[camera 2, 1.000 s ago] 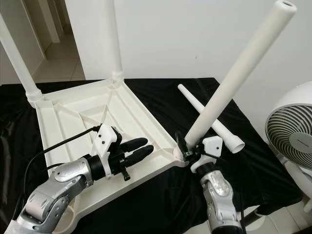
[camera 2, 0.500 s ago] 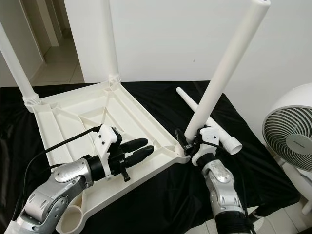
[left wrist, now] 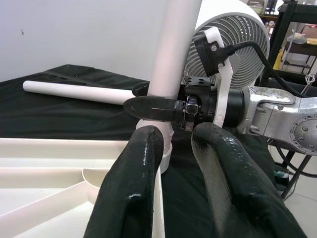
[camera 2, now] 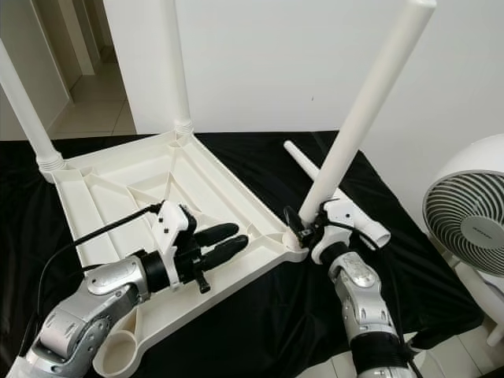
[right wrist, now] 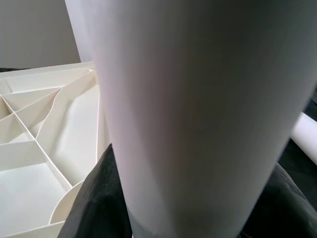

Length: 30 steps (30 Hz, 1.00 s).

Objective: Building children table

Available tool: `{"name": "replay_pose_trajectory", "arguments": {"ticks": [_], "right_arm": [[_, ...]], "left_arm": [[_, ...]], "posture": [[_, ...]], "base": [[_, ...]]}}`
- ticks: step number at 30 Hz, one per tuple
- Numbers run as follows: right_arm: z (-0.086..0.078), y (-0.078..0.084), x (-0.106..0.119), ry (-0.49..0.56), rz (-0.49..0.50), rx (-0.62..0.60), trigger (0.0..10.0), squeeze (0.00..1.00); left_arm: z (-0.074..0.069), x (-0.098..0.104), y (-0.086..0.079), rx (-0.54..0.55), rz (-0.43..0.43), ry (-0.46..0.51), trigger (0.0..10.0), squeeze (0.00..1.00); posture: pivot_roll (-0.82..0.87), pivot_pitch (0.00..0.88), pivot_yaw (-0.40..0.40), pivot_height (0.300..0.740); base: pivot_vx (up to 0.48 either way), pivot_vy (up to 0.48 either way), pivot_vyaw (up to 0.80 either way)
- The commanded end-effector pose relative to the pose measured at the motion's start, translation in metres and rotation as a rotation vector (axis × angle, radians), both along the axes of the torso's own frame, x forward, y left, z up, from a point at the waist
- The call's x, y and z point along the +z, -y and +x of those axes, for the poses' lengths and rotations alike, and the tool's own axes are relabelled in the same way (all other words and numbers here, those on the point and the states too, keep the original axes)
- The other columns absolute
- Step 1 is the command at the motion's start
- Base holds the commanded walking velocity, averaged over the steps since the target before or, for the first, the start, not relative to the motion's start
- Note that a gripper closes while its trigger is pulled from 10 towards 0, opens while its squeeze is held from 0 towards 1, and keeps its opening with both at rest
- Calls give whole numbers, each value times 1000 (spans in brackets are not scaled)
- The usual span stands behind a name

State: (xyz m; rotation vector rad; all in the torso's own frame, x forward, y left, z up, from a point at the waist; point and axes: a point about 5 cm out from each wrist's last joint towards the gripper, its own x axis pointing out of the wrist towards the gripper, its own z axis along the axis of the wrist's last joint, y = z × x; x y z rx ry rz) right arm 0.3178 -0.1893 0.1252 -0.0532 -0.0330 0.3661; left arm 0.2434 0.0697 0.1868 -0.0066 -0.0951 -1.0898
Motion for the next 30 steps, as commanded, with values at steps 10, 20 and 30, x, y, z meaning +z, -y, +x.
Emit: {"name": "replay_pose_trajectory", "arguments": {"ticks": [10,20,30], "right_arm": [[-5,13,-63,-452,-50,-28,10000,0],[3,7,-56,-464,-64,3,10000,0],[-6,1,-59,-382,-72,27,10000,0]], "left_arm": [[0,5,1,-6,0,17,10000,0],[-1,5,1,-4,-1,16,10000,0],[-2,6,1,4,-8,17,10000,0]], "posture": [[40,47,42,740],[40,51,38,740],[45,53,28,740]], "base": [[0,0,0],[0,0,0],[0,0,0]]}}
